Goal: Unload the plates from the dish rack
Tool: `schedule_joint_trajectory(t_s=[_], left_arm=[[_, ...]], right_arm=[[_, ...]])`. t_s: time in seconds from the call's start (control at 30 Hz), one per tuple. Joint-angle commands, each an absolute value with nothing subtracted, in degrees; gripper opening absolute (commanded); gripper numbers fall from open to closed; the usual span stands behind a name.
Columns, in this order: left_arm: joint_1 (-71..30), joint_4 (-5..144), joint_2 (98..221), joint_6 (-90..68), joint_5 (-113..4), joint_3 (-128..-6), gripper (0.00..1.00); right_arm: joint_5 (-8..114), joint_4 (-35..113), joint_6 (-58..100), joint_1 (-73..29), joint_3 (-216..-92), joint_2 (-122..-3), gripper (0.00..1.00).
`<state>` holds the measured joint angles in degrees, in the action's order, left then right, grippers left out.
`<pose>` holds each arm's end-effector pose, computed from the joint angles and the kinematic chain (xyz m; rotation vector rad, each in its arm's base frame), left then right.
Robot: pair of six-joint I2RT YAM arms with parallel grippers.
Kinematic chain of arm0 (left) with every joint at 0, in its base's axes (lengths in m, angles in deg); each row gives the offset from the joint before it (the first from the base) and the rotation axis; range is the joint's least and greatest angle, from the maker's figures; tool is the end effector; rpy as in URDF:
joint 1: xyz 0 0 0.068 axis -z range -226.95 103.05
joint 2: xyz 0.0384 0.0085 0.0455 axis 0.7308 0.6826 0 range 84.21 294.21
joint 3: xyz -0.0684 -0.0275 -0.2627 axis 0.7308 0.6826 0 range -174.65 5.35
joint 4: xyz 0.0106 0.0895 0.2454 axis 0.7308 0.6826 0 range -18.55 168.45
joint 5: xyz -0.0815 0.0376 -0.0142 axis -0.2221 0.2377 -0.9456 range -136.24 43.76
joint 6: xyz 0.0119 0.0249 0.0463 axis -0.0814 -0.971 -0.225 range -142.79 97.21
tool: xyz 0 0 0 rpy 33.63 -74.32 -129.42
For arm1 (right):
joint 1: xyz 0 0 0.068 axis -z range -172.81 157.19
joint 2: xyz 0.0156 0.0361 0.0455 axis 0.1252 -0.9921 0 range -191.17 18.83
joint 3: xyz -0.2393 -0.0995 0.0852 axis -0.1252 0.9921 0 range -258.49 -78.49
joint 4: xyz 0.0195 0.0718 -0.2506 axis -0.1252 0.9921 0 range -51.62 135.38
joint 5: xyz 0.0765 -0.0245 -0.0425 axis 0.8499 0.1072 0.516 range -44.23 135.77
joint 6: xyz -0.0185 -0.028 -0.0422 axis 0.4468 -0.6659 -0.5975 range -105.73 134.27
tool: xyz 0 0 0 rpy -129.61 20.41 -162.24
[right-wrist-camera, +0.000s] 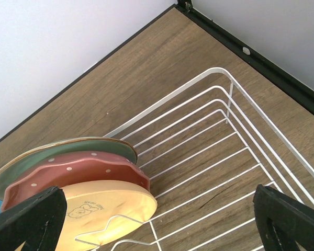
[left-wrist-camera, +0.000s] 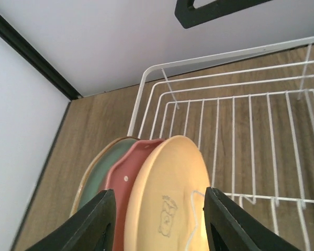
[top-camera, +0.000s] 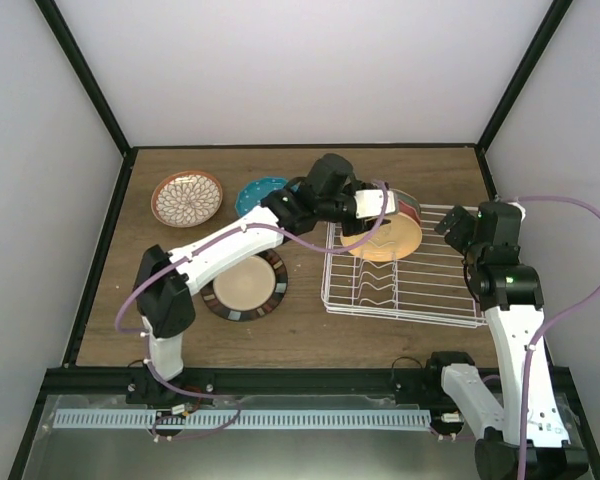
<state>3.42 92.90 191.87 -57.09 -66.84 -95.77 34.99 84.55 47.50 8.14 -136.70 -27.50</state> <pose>0.2742 -0.3506 0.3465 1.5517 1.3692 -0.5430 0.1549 -0.0091 0.3522 0.7367 2.0302 0.1215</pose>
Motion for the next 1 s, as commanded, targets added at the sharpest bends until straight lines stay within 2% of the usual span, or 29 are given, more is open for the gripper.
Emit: schedule_joint_trajectory(t_s=[0.0, 0.53, 0.6, 0.77, 0.97], left_arm=[[4.9, 87.4, 194.1, -64.6, -60.8, -95.5, 0.48], [5.3, 82.5, 203.0, -67.9, -56.1, -96.0, 0.47], [5.3, 82.0, 203.6, -67.7, -55.8, -95.9, 0.42], [5.3, 81.7, 204.1, -67.5, -55.1, -95.9, 0.15], [5.4, 82.2, 203.8, -67.0, -53.9, -95.8, 0.05]], right_arm=[[33.5, 84.9, 47.1, 8.4, -138.5, -27.4, 1.0], [33.0, 85.0, 47.2, 8.4, -138.4, -27.6, 1.0], [32.7, 85.2, 47.2, 8.4, -138.5, -27.5, 1.0], [32.3, 85.5, 47.2, 8.4, -138.5, -27.3, 1.0], [32.7, 85.2, 47.3, 8.4, -138.4, -27.6, 1.0]])
